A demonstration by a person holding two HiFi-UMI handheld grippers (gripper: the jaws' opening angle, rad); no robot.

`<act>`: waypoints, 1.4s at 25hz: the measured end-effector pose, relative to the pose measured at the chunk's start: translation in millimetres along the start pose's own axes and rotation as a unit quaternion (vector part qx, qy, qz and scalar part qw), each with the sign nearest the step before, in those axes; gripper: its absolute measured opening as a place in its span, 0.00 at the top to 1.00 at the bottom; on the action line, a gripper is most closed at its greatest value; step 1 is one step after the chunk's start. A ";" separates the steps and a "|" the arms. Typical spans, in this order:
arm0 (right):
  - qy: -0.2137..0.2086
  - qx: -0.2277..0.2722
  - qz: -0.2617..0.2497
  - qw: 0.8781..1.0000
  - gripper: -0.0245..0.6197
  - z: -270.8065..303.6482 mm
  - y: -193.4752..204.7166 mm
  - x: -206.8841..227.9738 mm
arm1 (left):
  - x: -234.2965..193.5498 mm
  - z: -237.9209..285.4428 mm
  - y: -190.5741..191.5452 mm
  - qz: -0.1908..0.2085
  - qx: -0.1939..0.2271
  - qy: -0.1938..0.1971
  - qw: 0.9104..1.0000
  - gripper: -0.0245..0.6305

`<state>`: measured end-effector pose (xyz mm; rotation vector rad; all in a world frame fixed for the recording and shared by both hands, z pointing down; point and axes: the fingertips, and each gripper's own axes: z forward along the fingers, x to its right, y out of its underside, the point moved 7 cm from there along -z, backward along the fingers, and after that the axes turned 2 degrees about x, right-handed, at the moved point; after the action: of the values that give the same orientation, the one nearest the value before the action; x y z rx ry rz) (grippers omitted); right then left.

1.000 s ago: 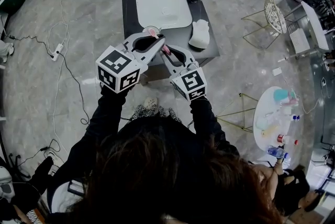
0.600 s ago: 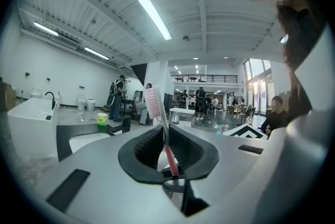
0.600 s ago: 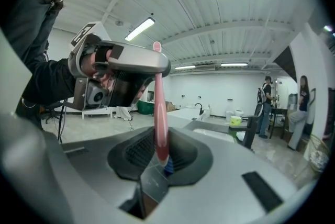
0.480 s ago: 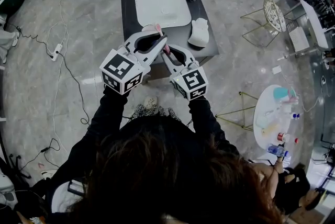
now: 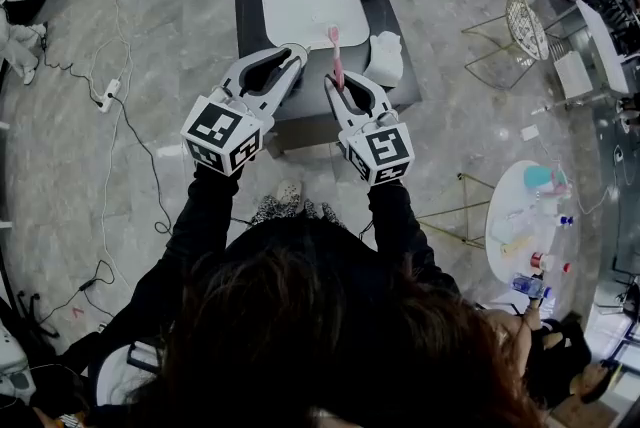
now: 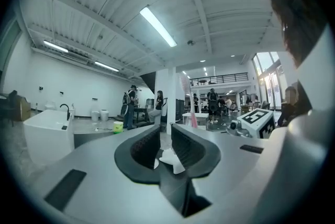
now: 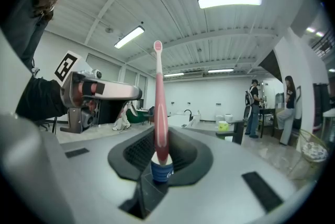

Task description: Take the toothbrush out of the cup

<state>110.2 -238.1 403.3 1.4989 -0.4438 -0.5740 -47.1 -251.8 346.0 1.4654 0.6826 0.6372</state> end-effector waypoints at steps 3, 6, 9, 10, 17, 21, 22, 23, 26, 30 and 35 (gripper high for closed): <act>0.017 0.014 0.000 1.000 0.86 -4.9 -9.2 8.7 | -9.0 -6.0 3.0 -0.005 0.010 -0.027 1.000 0.87; 0.035 0.025 0.003 0.999 0.86 -8.3 -16.5 18.2 | -16.8 -9.6 6.5 -0.012 0.020 -0.043 0.999 0.87; 0.050 0.036 0.004 0.998 0.86 -10.2 -23.2 25.6 | -22.0 -9.8 11.2 -0.006 0.014 -0.054 0.998 0.88; 0.055 0.040 0.005 0.998 0.86 -11.2 -25.1 27.8 | -22.8 -9.4 12.4 -0.003 0.012 -0.057 0.998 0.89; 0.078 0.063 0.011 0.995 0.86 -19.5 -36.8 39.8 | -21.7 -7.5 18.7 0.038 -0.001 -0.074 0.997 0.95; 0.085 0.068 0.014 0.994 0.86 -24.2 -40.1 45.4 | -18.4 -4.5 20.7 0.039 0.003 -0.076 0.996 0.95; 0.087 0.068 0.013 0.994 0.86 -25.6 -39.5 46.4 | -18.1 -4.0 21.6 0.037 0.004 -0.078 0.996 0.95; 0.089 0.067 0.011 0.994 0.86 -26.7 -38.8 46.9 | -18.3 -3.6 22.7 0.036 0.004 -0.080 0.996 0.95; 0.092 0.070 0.007 0.993 0.86 -28.7 -39.3 47.0 | -19.6 -3.8 24.9 0.037 0.002 -0.088 0.995 0.95; 0.096 0.078 0.009 0.992 0.86 -32.8 -41.2 47.4 | -19.9 -6.0 27.1 0.038 0.001 -0.094 0.995 0.95; 0.100 0.083 0.001 0.991 0.86 -36.9 -45.2 46.9 | -20.4 -8.3 28.4 0.035 -0.002 -0.102 0.994 0.95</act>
<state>166.1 -236.4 353.5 1.6968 -0.3425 -0.3876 -66.0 -261.2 375.0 1.5321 0.4732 0.5334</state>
